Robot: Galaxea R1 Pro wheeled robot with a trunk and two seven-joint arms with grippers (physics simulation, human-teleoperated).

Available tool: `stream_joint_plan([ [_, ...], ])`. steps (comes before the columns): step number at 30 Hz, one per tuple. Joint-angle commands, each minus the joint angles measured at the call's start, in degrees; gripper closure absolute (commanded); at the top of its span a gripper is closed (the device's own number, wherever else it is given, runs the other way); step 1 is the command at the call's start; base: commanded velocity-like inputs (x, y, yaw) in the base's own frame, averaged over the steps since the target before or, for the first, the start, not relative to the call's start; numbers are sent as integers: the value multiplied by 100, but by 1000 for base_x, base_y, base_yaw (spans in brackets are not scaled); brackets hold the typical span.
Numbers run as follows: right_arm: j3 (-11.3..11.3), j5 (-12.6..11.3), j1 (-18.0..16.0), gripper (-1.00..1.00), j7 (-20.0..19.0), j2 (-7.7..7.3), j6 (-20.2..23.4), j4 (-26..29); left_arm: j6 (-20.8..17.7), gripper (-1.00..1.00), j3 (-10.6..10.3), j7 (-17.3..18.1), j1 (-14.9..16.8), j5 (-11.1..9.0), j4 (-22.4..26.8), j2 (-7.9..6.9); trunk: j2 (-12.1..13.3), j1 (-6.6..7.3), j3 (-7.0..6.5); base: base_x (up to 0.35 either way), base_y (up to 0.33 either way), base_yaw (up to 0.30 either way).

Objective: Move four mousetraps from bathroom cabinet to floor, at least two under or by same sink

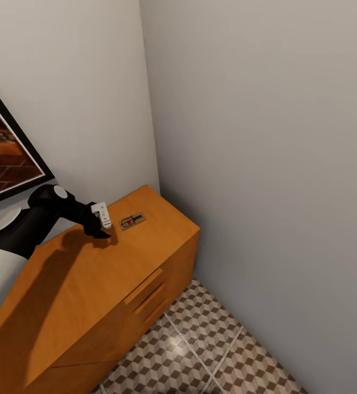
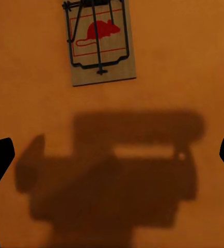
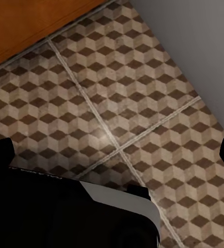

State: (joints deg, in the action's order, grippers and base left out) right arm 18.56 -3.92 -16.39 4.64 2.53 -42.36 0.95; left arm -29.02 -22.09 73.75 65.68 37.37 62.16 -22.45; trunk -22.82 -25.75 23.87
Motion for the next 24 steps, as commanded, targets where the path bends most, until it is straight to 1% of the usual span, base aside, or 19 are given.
stream_joint_plan([
  [1, 52, -39, -4, -100, 26, 2, -18, -6, -60, -100, -13, 25, 7, 16, 7, -5, -10, -3, 9, 0, 0, 0],
  [24, 52, -39, -4, -100, 28, 8, -18, -7, -60, -100, -32, 25, 6, 14, -1, -5, -10, -3, 9, 0, 0, 0],
])
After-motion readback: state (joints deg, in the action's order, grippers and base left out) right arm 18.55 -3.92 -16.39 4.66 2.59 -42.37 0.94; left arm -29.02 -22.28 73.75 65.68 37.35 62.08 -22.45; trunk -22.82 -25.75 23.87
